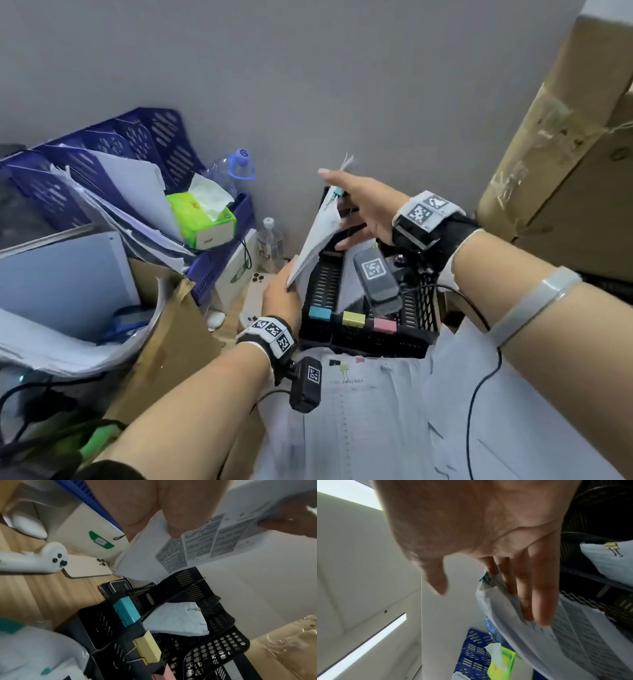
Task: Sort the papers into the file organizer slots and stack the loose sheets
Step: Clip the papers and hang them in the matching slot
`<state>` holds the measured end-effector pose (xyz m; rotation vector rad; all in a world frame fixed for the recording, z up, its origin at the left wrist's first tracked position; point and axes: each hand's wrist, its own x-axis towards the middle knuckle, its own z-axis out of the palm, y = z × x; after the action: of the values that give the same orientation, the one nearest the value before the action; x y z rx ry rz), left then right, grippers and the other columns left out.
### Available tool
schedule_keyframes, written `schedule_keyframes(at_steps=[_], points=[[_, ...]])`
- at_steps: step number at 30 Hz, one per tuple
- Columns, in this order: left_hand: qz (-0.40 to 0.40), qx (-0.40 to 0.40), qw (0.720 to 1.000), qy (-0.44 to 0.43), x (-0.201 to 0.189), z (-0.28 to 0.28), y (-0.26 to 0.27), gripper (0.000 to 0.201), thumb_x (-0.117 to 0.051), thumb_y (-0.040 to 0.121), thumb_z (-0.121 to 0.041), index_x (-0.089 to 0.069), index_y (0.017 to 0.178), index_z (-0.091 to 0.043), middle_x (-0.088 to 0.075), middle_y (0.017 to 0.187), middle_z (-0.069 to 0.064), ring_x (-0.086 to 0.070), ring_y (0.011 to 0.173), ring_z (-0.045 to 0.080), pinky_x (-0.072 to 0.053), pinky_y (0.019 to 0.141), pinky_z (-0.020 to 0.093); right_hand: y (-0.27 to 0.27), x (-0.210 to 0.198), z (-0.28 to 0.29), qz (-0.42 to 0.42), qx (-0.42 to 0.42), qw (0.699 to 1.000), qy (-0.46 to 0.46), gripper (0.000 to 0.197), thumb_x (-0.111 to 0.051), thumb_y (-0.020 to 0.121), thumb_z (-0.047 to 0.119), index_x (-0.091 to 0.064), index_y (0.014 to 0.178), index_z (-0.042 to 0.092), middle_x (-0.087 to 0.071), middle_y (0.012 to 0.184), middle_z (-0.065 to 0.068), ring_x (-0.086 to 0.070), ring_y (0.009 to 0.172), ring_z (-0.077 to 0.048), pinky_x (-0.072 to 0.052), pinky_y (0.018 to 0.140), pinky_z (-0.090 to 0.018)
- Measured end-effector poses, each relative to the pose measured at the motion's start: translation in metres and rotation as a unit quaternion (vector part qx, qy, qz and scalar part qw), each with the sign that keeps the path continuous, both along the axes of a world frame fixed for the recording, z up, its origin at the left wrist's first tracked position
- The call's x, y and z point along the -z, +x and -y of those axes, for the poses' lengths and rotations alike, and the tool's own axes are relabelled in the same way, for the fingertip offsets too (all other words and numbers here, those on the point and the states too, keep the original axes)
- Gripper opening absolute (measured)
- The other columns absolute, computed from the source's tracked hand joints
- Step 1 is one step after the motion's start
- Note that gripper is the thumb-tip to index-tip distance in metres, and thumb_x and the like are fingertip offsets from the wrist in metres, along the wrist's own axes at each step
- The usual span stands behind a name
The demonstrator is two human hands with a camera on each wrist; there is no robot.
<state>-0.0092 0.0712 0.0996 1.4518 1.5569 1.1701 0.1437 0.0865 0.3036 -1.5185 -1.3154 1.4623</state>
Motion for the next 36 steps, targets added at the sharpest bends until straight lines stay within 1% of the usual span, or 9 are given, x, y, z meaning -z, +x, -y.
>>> schedule_keyframes(at_steps=[4,6,10,14,18,22,28,31,36], points=[[0.020,0.046,0.998,-0.027,0.023,-0.019,0.016,0.067,-0.035,0.091,0.011,-0.052,0.145,-0.026,-0.064,0.132,0.000,-0.059,0.121,0.019,-0.043,0.102,0.024,-0.001,0.002,-0.015,0.160,0.010,0.985,0.060,0.041,-0.045,0.090,0.006,-0.052,0.128,0.022,-0.059,0.122,-0.006,-0.067,0.095,-0.030,-0.062,0.062,-0.050],[0.058,0.090,0.993,-0.056,0.024,-0.022,0.026,0.067,-0.035,0.095,0.008,-0.041,0.151,-0.028,-0.057,0.141,-0.002,-0.052,0.128,0.016,-0.038,0.110,0.029,0.000,0.004,-0.019,0.242,-0.002,0.967,0.081,0.047,-0.040,0.088,0.004,-0.053,0.127,0.026,-0.057,0.126,-0.004,-0.065,0.096,-0.031,-0.063,0.058,-0.045],[0.041,0.154,0.981,-0.109,0.034,-0.035,0.035,0.062,-0.046,0.103,-0.019,-0.021,0.158,-0.030,-0.050,0.149,0.000,-0.051,0.130,0.018,-0.034,0.102,0.023,0.002,0.015,-0.030,0.331,0.000,0.939,0.090,0.044,-0.037,0.090,0.002,-0.053,0.126,0.021,-0.056,0.121,-0.007,-0.069,0.081,-0.035,-0.062,0.052,-0.041],[0.072,0.152,0.975,-0.145,0.041,-0.042,0.032,0.065,-0.053,0.100,-0.023,-0.024,0.158,-0.029,-0.058,0.143,0.007,-0.057,0.129,0.027,-0.042,0.112,0.041,0.001,0.035,-0.040,0.353,0.017,0.929,0.110,0.039,-0.042,0.089,0.009,-0.052,0.125,0.019,-0.061,0.116,-0.009,-0.070,0.083,-0.035,-0.062,0.072,-0.048],[0.076,0.139,0.972,-0.174,0.061,-0.050,0.023,0.058,-0.056,0.097,-0.028,-0.037,0.152,-0.032,-0.059,0.142,0.004,-0.058,0.128,0.029,-0.047,0.107,0.054,-0.003,0.061,-0.044,0.333,0.029,0.936,0.111,0.040,-0.044,0.083,0.009,-0.054,0.119,0.023,-0.066,0.110,-0.006,-0.070,0.088,-0.033,-0.061,0.074,-0.046],[0.106,0.100,0.974,-0.174,0.068,-0.060,0.015,0.049,-0.051,0.091,-0.040,-0.051,0.140,-0.041,-0.067,0.129,-0.001,-0.064,0.117,0.025,-0.052,0.103,0.050,-0.003,0.071,-0.045,0.303,0.051,0.942,0.133,0.042,-0.039,0.085,0.004,-0.053,0.120,0.024,-0.065,0.107,-0.007,-0.070,0.084,-0.033,-0.063,0.064,-0.045],[0.074,0.097,0.982,-0.144,0.047,-0.056,0.016,0.044,-0.046,0.101,-0.027,-0.051,0.145,-0.031,-0.067,0.130,0.006,-0.063,0.117,0.034,-0.051,0.102,0.046,0.000,0.074,-0.048,0.305,0.080,0.945,0.091,0.042,-0.041,0.086,0.003,-0.053,0.123,0.018,-0.062,0.111,-0.007,-0.066,0.082,-0.027,-0.062,0.058,-0.034],[0.069,0.116,0.978,-0.162,0.057,-0.053,0.017,0.043,-0.046,0.100,-0.022,-0.056,0.139,-0.033,-0.067,0.127,0.012,-0.064,0.111,0.038,-0.054,0.099,0.051,0.002,0.082,-0.048,0.361,0.082,0.927,0.062,0.038,-0.048,0.088,0.010,-0.052,0.125,0.015,-0.064,0.116,-0.009,-0.065,0.099,-0.030,-0.057,0.082,-0.038],[0.092,0.126,0.965,-0.213,0.060,-0.043,0.016,0.028,-0.056,0.099,-0.026,-0.066,0.124,-0.018,-0.071,0.114,0.010,-0.069,0.104,0.028,-0.058,0.093,0.047,-0.004,0.088,-0.033,0.155,0.033,0.987,-0.012,0.057,-0.055,0.095,0.013,-0.031,0.144,0.031,-0.061,0.116,-0.012,-0.073,0.088,-0.033,-0.062,0.064,-0.048]])
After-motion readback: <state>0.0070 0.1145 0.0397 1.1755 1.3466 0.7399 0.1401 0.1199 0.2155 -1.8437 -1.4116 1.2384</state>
